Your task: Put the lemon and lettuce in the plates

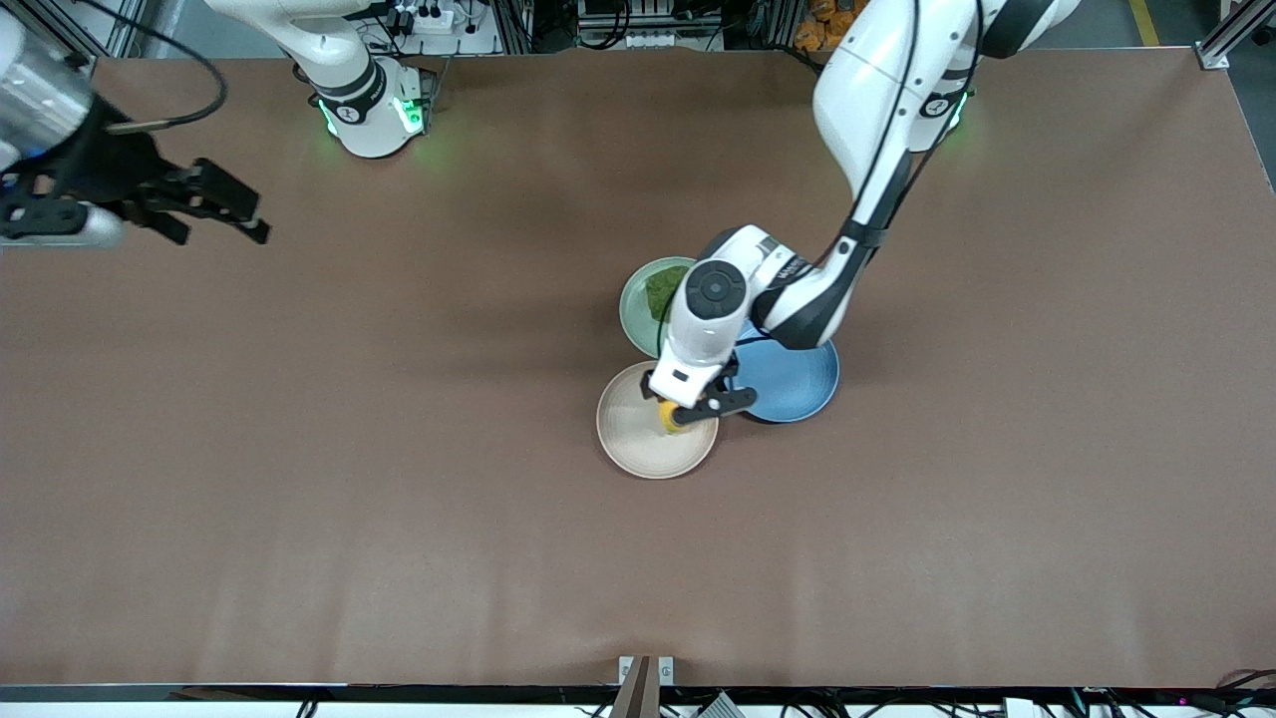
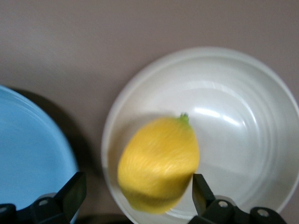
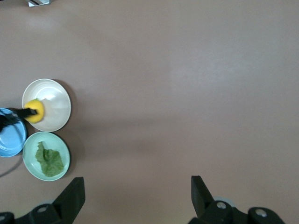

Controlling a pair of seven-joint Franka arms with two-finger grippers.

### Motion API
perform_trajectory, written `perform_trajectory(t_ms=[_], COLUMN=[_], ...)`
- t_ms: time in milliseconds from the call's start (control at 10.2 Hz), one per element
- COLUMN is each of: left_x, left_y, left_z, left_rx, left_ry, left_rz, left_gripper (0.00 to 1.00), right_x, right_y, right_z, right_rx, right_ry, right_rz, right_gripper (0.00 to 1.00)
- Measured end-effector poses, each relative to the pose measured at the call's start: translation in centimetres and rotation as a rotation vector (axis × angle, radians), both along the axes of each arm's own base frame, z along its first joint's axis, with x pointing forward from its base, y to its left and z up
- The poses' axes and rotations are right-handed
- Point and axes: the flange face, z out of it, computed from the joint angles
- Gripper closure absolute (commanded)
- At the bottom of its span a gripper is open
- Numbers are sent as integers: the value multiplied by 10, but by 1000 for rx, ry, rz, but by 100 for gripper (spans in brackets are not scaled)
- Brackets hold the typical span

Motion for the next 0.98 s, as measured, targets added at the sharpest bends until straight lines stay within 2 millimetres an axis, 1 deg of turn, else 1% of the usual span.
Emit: perform_trajectory(t_ms=[98,195,293,390,488,585,780,878,976], left_x=[23,47,68,82,91,99,109,106,98], left_y=[30,67,105,137,163,195,266,290,305], left_z=[20,39,52,58,62,65,74,75,79], left_rx=[5,4,3,9,22,44,70,73,74], left_ry=[-10,-21,-26,-25,-11,19,82,99,110], left_rz=[51,112,167,188,179,155,146,160,164], left_gripper=[0,0,0,0,0,0,0,0,0], right_x=[2,3,4,3,2,2,2,2,1], right_y=[-20,-40,-57,-67,-74,-79,-78,-74,-71], right_z=[0,-1,-1,-2,-2,-2,-2,-2,0], right_rx=[-9,-36,-84,-120,-134,-135,-135,-135,-135], right_ry=[-6,-10,-13,-9,-5,-4,-3,-5,-7], right_rz=[9,11,26,45,50,51,59,67,73], right_gripper=[0,0,0,0,0,0,0,0,0])
